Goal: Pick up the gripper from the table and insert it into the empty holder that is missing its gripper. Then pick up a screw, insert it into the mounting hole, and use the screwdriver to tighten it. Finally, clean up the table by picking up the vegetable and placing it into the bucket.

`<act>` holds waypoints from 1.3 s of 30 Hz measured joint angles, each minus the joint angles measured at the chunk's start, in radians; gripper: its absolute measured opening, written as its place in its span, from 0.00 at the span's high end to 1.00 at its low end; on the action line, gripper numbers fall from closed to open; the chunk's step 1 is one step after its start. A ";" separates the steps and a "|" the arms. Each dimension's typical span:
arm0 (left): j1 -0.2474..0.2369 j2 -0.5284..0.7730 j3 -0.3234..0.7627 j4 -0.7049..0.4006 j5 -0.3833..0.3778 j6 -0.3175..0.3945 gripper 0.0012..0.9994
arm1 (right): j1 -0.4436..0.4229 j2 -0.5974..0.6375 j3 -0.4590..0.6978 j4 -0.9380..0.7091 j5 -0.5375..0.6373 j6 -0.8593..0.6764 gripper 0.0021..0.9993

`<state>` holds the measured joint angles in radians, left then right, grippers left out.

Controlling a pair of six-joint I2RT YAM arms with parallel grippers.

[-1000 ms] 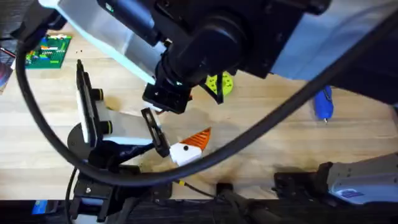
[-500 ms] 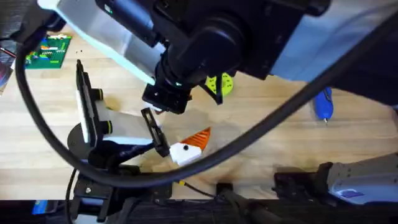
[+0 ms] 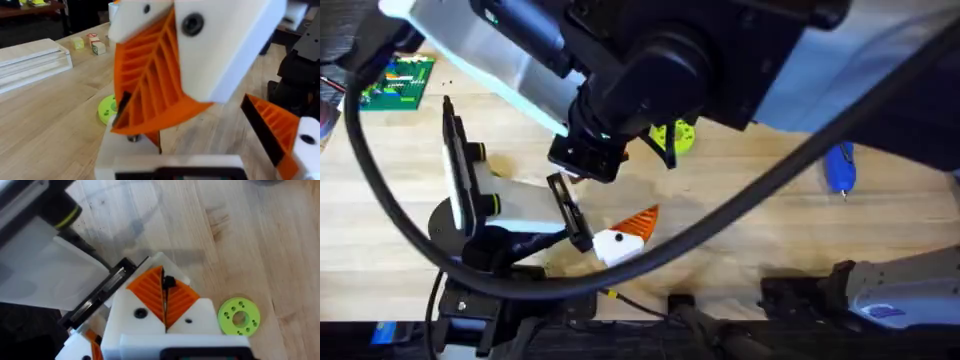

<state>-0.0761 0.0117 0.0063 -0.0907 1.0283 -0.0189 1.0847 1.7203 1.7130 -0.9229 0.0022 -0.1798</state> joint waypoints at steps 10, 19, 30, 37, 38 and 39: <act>0.000 0.000 0.000 0.000 0.000 0.000 0.01 | 0.000 0.003 0.000 0.007 0.001 0.005 1.00; 0.000 0.000 0.000 0.000 0.000 0.001 0.01 | 0.000 0.003 0.000 0.015 0.028 0.035 1.00; 0.000 0.000 0.000 0.000 0.000 0.004 0.01 | 0.002 0.003 0.000 0.017 0.061 0.050 1.00; 0.000 0.000 0.000 0.000 0.000 0.007 0.01 | 0.002 0.003 0.000 0.006 0.033 0.054 1.00; 0.000 0.000 0.000 0.000 0.000 0.008 0.01 | 0.002 0.003 0.000 0.002 0.033 0.054 1.00; 0.000 0.000 0.000 0.000 0.000 0.008 0.01 | 0.002 0.003 0.000 0.001 0.033 0.055 1.00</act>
